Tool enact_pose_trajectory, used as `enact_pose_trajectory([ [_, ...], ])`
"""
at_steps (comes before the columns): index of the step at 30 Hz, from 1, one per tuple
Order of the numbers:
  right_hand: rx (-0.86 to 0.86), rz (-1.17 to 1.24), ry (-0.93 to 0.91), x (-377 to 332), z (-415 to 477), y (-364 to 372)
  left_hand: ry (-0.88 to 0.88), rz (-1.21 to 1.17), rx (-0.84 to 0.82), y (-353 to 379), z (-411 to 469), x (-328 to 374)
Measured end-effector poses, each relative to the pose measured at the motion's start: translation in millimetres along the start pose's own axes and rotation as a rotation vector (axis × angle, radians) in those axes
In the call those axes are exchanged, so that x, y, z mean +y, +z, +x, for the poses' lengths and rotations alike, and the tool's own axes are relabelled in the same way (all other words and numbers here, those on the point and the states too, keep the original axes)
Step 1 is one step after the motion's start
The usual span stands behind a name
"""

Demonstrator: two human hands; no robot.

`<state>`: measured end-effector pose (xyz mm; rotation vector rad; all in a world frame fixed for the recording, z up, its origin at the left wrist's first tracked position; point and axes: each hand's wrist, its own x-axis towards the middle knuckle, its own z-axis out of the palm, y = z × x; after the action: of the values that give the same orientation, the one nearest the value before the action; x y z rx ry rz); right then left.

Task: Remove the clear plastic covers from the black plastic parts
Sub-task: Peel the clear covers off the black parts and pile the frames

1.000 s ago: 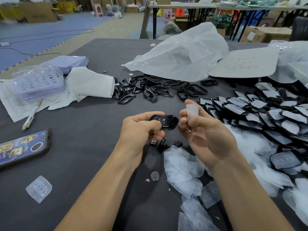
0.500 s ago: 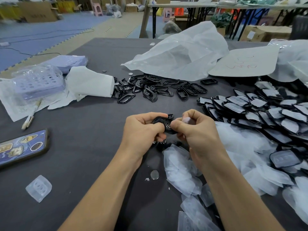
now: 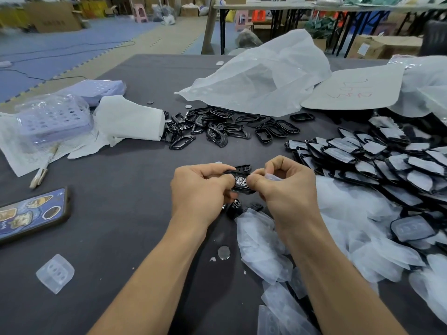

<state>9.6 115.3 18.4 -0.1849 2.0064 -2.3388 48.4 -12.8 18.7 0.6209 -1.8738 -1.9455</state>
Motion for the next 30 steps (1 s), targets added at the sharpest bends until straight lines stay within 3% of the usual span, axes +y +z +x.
enact_pose_trajectory([
  [3, 0.0, 0.009, -0.023, 0, 0, 0, 0.054, 0.066, 0.014, 0, -1, 1],
  [8, -0.095, 0.016, 0.007, -4, 2, -4, 0.005, -0.024, -0.083, -4, -1, 2],
  [15, 0.026, 0.135, 0.06, -2, 2, -5, -0.114, -0.181, -0.125, 6, -7, -3],
  [17, 0.01, 0.083, 0.075, 1, 3, -5, -0.114, -0.171, -0.07, 6, -5, -5],
  [22, 0.063, -0.395, 0.125, 6, 8, -15, -0.079, -0.026, 0.076, -2, 8, -11],
  [30, -0.131, -0.316, 0.185, -5, 11, -16, -0.041, 0.071, 0.03, -5, 11, -14],
])
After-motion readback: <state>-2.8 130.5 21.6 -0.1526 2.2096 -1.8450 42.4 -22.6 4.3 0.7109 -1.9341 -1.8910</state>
